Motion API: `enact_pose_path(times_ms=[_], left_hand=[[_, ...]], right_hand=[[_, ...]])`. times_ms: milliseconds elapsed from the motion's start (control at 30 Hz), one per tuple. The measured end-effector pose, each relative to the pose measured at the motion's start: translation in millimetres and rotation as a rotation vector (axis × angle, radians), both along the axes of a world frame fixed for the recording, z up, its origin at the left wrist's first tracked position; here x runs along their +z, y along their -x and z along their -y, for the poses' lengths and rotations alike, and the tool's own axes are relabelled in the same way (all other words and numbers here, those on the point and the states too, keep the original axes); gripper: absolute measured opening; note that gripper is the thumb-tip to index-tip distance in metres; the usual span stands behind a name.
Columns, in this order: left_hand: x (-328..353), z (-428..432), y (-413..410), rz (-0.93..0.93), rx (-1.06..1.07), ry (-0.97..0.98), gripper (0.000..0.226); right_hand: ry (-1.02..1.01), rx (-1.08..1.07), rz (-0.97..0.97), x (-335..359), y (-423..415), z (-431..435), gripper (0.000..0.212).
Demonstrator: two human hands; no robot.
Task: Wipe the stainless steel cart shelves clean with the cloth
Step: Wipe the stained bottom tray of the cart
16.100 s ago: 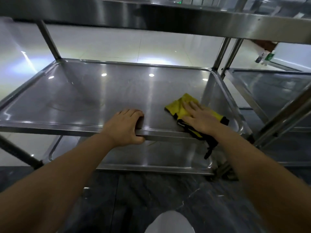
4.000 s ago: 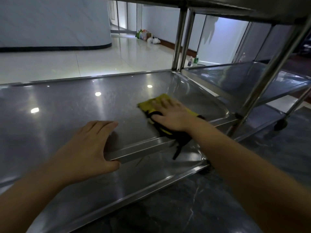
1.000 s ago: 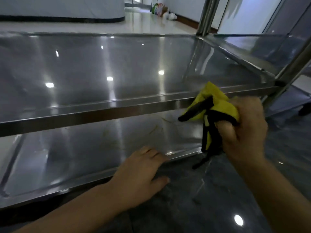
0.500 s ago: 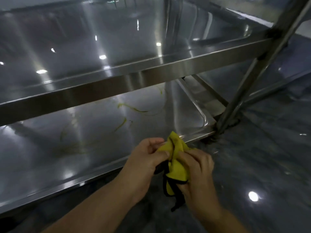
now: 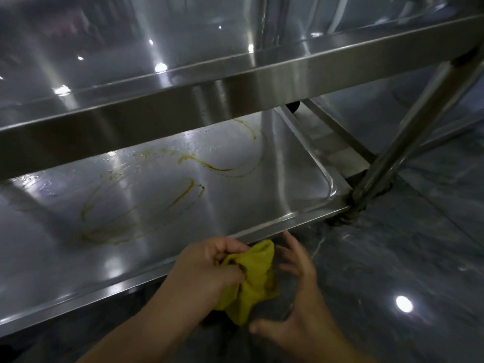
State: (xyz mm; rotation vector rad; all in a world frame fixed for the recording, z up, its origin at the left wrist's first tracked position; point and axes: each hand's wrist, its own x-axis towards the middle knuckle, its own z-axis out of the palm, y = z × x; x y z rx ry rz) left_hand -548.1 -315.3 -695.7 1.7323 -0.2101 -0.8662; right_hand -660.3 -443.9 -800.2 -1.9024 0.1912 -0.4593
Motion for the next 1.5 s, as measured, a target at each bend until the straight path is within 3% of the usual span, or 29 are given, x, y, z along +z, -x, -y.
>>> enact_pose_path(times_ms=[67,133,233,333,400,500,567,633,700,833,967,1033,1167,1300,1400,1500], left_hand=[[8.7,3.7,-1.5,0.095,-0.122,-0.031,0.037],[16.8,11.7,-6.4,0.143,-0.181,-0.024,0.038],[25.8,30.4,-21.2,0.222,-0.152,0.026,0.035],[26.9,52.5,-32.2,0.351,-0.051,0.091,0.034],[21.2,61.8,-27.7,0.567,-0.030,0.088,0.035],[9.6,60.0,-9.7,0.978,-0.173,0.035,0.038],[-3.2,51.7,-1.9,1.061,-0.381,0.049,0.044],[-16.6,41.3,-0.6,1.122,-0.533,0.000,0.046],[-29.4,29.3,-7.0,1.175,-0.558,-0.082,0.045],[-49.3,10.2,-36.2,1.216,-0.527,-0.351,0.050],[-61.1,-3.0,-67.9,1.278,-0.650,-0.653,0.075],[-67.0,-8.0,-75.6,1.278,-0.678,-0.739,0.085],[-82.3,-14.1,-78.3,1.222,-0.620,-0.745,0.093],[-85.9,-13.1,-79.7,1.222,-0.536,-0.720,0.100],[-88.8,-13.4,-80.5,1.223,-0.532,-0.717,0.100],[-88.9,-13.4,-79.6,1.226,-0.507,-0.703,0.099]], right_hand=[[-0.029,-0.003,-0.098,0.6,-2.5,6.6,0.123],[-0.052,-0.010,-0.172,1.7,-8.5,12.3,0.091],[-0.271,-0.076,-0.270,14.3,-16.5,25.9,0.041],[-0.269,-0.241,-0.286,42.6,-27.2,52.4,0.029],[-0.320,-0.314,-0.313,61.8,-32.3,68.3,0.022],[-0.641,-0.302,-0.372,77.7,-32.9,79.7,0.013],[-0.790,-0.343,-0.369,85.6,-28.5,81.5,0.015],[-0.685,-0.450,-0.346,95.0,-24.3,86.3,0.012],[-0.422,-0.557,-0.305,108.6,-21.6,91.8,0.003],[0.137,-0.668,-0.227,135.6,-25.4,84.7,0.009],[0.656,-0.399,-0.541,112.4,-54.2,56.1,0.018],[0.867,-0.311,-0.519,87.8,-65.8,49.6,0.030],[0.938,-0.150,-0.581,43.1,-82.1,63.5,0.067],[0.924,-0.110,-0.603,24.3,-112.1,90.7,0.060],[0.910,-0.144,-0.680,21.4,-164.3,119.7,0.055],[0.862,-0.165,-0.635,25.7,-223.1,140.6,0.054]])
